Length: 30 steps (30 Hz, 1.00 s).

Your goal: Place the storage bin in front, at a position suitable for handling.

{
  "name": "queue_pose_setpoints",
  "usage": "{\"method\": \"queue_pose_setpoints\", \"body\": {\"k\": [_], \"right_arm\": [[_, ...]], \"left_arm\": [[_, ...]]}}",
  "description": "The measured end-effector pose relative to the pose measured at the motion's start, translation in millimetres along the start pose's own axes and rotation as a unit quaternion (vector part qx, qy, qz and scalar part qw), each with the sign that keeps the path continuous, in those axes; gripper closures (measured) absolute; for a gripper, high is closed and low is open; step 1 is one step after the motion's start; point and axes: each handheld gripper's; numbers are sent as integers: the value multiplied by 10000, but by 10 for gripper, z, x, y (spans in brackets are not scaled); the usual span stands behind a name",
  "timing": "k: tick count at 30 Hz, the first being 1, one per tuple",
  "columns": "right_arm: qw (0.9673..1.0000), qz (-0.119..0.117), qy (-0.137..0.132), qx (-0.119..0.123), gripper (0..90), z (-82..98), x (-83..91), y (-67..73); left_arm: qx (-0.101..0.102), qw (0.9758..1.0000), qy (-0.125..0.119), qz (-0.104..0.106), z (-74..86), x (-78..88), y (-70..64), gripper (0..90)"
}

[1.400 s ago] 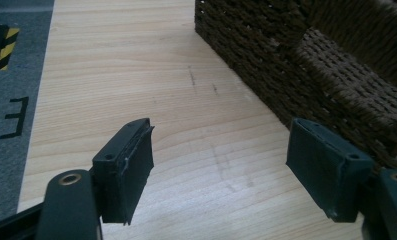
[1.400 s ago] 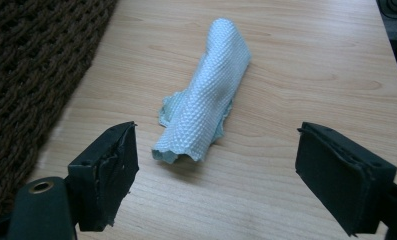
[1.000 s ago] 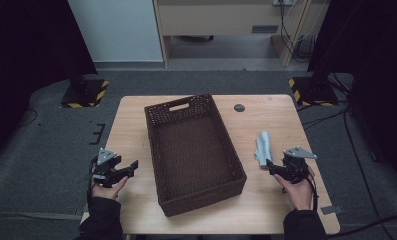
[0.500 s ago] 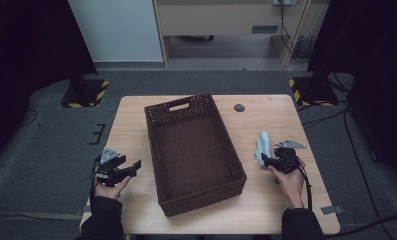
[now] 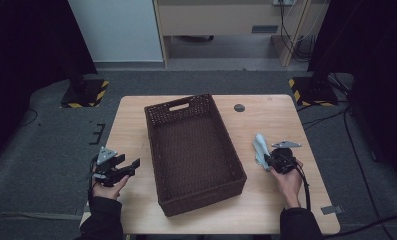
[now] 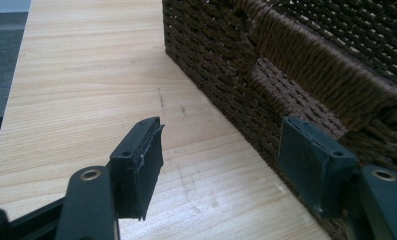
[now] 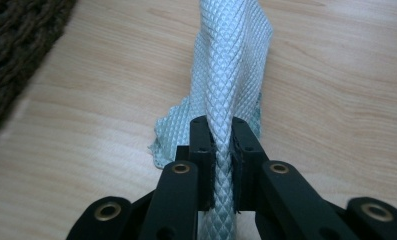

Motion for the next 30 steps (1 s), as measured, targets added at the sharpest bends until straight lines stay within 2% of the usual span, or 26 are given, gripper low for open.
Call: {"method": "queue_pose_setpoints", "body": {"k": [2,4,8,9,12,15,17,18,20,23,25,28,30], "right_arm": [[10000,0,15,27,838,12,28,0],[10000,71,-37,30,838,64,151,-33],[9993,290,-148,-171,837,183,359,-129],[9993,290,-148,-171,837,183,359,-129],[9983,481,-98,-305,836,310,478,-214],[9975,574,32,-412,827,382,484,-265],[9968,586,213,-494,805,391,437,-276],[9964,653,271,-470,789,390,419,-267],[9969,575,293,-444,718,375,400,-252],[9967,737,141,-295,574,346,419,-219],[9961,793,-36,-374,496,312,456,-206],[9956,685,-471,-438,436,251,553,-207],[9941,561,-793,-492,411,201,633,-201]], "left_arm": [[-1,10000,-34,37,-6,13,-10,329],[1,9998,-128,131,-21,39,-33,328],[13,9995,-229,215,-40,74,-78,326],[13,9995,-229,215,-40,74,-78,325],[-34,9992,-296,261,-62,96,-128,325],[-48,9988,-380,296,-80,113,-171,323],[-72,9987,-378,328,-91,119,-195,322],[-86,9987,-372,336,-98,122,-205,321],[-88,9985,-393,379,-107,122,-225,316],[-77,9982,-419,424,-125,127,-259,313],[-96,9980,-447,445,-140,135,-291,312],[-126,9974,-477,520,-168,136,-347,313],[-172,9971,-476,572,-182,129,-393,314]]}}
Point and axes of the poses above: each handheld gripper's, and its own axes: x roughly backward along the jaws, z roughly out of its underside, y roughly to its left, and after that the axes turned 2 degrees about x, right-handed
